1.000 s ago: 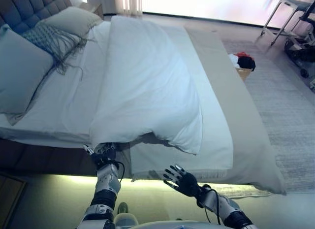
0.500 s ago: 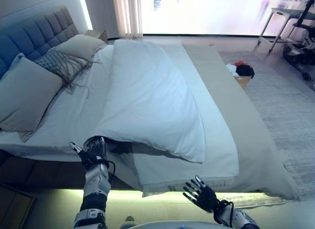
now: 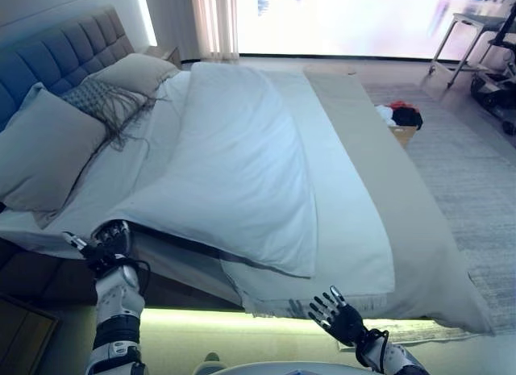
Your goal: Make the bed neatly
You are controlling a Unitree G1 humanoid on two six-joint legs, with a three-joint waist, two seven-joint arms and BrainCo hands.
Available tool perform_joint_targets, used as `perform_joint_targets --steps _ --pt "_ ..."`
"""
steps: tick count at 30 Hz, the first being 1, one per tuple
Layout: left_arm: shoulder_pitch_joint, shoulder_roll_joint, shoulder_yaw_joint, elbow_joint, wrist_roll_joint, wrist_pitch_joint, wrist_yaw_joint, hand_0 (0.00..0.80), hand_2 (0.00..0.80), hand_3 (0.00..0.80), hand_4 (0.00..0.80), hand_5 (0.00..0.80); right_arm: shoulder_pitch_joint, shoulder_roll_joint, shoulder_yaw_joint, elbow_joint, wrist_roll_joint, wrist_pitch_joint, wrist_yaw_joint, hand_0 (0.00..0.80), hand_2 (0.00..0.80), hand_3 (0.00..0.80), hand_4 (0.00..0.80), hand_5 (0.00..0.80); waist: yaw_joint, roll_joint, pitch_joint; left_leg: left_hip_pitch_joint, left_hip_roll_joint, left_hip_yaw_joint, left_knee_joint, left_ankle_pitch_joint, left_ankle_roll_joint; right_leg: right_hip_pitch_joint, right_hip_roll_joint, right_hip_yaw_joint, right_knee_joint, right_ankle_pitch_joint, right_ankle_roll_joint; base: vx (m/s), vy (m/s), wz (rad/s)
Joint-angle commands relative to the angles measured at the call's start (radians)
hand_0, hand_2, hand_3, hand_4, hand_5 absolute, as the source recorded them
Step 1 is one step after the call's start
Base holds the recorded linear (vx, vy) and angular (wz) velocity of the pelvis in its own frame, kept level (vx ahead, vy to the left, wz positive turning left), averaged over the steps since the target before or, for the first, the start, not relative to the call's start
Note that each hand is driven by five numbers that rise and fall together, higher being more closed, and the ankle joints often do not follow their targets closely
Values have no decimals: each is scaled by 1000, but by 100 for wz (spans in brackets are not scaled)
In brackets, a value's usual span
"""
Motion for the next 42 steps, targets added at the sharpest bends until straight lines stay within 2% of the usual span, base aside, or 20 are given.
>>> perform_joint_targets --steps 1,9,14,17,23,28,34,42 --pt "-50 315 226 94 13 -84 -96 0 0 0 0 0 -52 -7 -40 75 34 -34 42 0 0 0 0 0 108 5 -69 12 -49 -5 6 -71 43 -13 -124 -23 22 19 48 7 28 -12" --pt "22 425 371 321 6 -78 -47 0 0 0 0 0 -68 -36 -50 108 30 -39 52 0 0 0 0 0 134 4 -68 1 -55 -19 6 -72 44 -13 -126 -43 29 7 51 7 32 -14" --pt "88 531 466 488 6 -45 -30 0 0 0 0 0 -77 -68 -70 145 32 -35 75 0 0 0 0 0 150 7 -66 -6 -57 -25 6 -71 44 -14 -129 -55 28 7 55 14 40 -18" --pt "123 558 509 543 6 -43 -2 0 0 0 0 0 -78 -78 -80 162 36 -38 77 0 0 0 0 0 160 8 -63 -12 -58 -27 6 -71 44 -18 -130 -60 27 5 57 -6 41 -23" --pt "165 551 536 637 6 5 15 0 0 0 0 0 -80 -87 -98 193 38 -42 94 0 0 0 0 0 177 5 -56 -12 -61 -45 6 -82 43 -13 -133 -76 36 -11 59 2 11 -5" --pt "205 523 531 717 6 87 37 0 0 0 0 0 -96 -90 -99 200 28 -39 109 0 0 0 0 0 189 2 -49 -12 -62 -55 6 -83 42 -11 -133 -84 38 -17 59 -5 25 1" --pt "220 458 486 745 6 204 -38 0 0 0 0 0 -102 -91 -98 192 19 -28 93 0 0 0 0 0 199 -4 -42 -15 -62 -62 6 -82 41 -7 -134 -96 37 -17 58 -14 39 1" --pt "249 395 453 725 6 263 -66 0 0 0 0 0 -106 -105 -115 183 13 -21 91 0 0 0 0 0 210 -10 -32 -16 -62 -68 6 -82 40 -10 -134 -102 33 -13 55 -21 20 9"
